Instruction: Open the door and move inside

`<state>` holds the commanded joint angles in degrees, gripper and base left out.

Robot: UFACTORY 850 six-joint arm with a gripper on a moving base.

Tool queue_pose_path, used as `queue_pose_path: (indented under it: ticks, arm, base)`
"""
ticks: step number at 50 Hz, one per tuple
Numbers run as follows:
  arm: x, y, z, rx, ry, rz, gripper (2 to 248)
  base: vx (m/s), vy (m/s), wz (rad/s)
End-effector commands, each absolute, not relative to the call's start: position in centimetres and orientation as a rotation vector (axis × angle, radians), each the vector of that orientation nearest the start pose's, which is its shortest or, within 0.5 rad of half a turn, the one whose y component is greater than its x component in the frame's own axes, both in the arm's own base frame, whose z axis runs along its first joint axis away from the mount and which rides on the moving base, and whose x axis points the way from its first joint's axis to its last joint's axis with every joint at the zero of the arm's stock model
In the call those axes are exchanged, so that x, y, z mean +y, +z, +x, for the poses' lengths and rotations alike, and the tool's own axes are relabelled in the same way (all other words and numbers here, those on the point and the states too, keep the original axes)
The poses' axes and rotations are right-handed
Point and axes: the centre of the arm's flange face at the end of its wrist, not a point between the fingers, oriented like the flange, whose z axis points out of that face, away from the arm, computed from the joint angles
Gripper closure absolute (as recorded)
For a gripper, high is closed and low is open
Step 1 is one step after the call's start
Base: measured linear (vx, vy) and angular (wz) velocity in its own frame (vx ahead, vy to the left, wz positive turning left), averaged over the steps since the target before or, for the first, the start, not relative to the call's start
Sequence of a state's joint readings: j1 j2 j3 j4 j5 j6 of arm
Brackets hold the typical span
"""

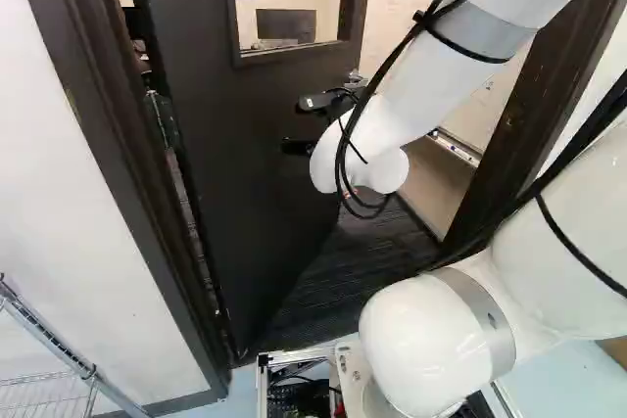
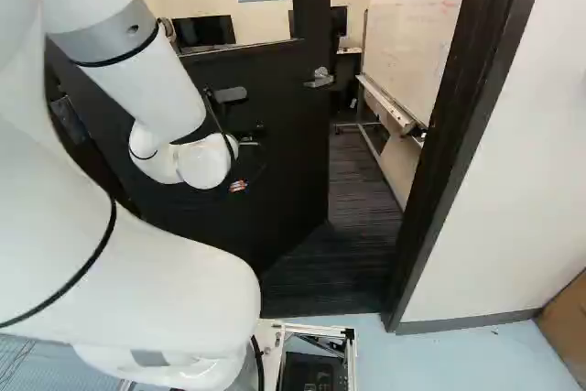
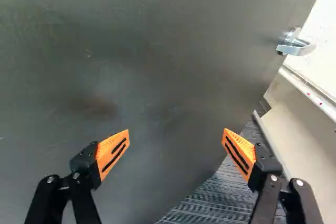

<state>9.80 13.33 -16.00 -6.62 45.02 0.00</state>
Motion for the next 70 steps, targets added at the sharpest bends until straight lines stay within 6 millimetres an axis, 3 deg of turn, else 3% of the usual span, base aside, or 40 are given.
queue_pose_path:
  ticks: [37,70]
  arm:
    - [6.5,42.1,33.3,-0.368,-1.817,-2.388,3]
    - [6.4,42.4,35.9,-0.117,-1.82,-2.43,3]
  base:
    - [0.007,0.013,0.023]
    - [0.0,0.0,0.0]
